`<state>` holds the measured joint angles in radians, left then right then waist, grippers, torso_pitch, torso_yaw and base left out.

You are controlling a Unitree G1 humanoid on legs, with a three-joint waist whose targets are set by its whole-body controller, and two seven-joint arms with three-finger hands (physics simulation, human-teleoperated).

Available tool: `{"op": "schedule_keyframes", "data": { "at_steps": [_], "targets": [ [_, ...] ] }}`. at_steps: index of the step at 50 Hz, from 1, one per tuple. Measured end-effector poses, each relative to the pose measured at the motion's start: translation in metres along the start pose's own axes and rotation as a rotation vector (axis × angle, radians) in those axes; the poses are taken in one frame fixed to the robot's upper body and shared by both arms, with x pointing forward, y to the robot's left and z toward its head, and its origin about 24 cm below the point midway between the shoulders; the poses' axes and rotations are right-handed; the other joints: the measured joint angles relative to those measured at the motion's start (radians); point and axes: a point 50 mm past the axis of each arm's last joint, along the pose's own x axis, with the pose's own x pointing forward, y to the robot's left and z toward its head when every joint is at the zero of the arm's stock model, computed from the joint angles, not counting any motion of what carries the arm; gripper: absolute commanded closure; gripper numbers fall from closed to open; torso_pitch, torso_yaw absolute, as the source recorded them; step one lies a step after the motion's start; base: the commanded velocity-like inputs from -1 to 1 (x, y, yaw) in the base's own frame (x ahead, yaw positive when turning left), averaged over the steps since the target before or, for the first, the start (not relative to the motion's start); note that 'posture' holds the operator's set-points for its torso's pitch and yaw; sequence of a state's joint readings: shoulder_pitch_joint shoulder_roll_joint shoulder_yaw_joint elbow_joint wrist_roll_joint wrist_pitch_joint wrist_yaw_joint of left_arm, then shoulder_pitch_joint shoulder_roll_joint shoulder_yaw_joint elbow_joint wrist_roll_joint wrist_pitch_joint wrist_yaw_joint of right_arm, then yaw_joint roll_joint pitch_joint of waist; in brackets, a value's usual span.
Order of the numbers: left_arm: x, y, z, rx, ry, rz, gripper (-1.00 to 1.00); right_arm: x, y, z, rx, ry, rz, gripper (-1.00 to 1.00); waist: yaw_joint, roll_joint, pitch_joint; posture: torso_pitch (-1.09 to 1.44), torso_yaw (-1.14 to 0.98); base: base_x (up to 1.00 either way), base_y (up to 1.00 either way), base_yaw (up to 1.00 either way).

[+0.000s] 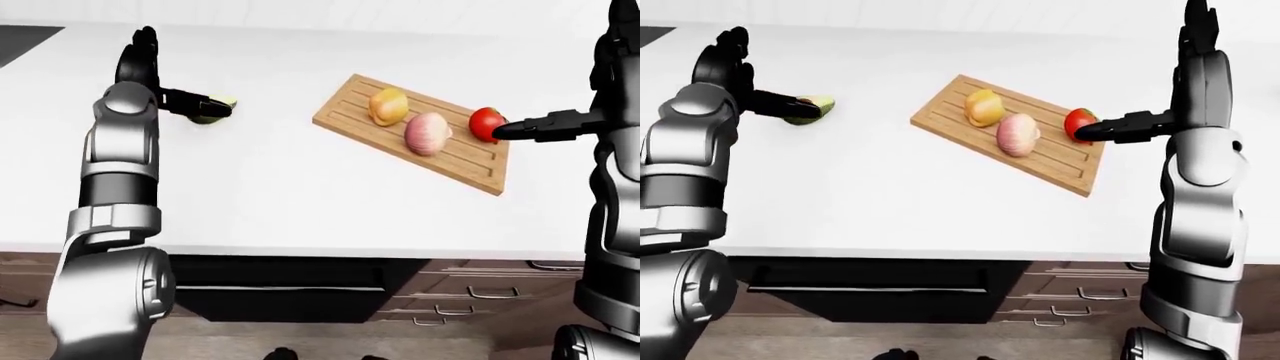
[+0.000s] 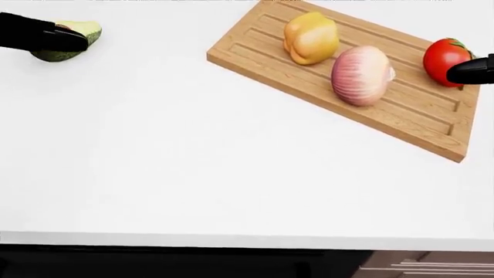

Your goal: Place the avocado, onion, tomato and bell pepper on the cutting board.

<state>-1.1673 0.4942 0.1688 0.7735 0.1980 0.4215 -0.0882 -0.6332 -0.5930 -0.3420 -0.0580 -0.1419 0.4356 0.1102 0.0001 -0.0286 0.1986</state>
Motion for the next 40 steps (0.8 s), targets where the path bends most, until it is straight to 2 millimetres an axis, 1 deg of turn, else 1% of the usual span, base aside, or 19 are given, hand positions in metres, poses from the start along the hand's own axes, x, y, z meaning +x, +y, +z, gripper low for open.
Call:
{"op": "schedule_keyframes", "data": {
  "at_steps": [5, 11, 21, 40],
  "targets": [
    [0.001, -0.001, -0.013, -0.019, 0.036, 0.005, -1.00, 0.001, 0.001, -0.001, -0.002, 0.002, 0.002, -1.00, -0.001, 0.000, 0.001, 0.28, 0.00, 0.00, 0.00, 0.00],
    [0.000, -0.002, -0.020, -0.031, 0.051, 0.009, -1.00, 0.001, 0.002, -0.001, -0.003, 0.003, 0.002, -1.00, 0.000, 0.001, 0.001, 0.28, 0.00, 0.00, 0.00, 0.00],
    [0.006, -0.011, -0.035, -0.069, 0.094, 0.006, -1.00, 0.000, 0.002, -0.001, -0.004, 0.001, 0.004, -1.00, 0.001, 0.000, -0.002, 0.28, 0.00, 0.00, 0.00, 0.00],
    [0.009, -0.013, -0.044, -0.070, 0.097, 0.052, -1.00, 0.000, 0.003, -0.002, -0.006, 0.004, 0.005, -1.00, -0.002, 0.003, -0.008, 0.28, 0.00, 0.00, 0.00, 0.00]
  ]
}}
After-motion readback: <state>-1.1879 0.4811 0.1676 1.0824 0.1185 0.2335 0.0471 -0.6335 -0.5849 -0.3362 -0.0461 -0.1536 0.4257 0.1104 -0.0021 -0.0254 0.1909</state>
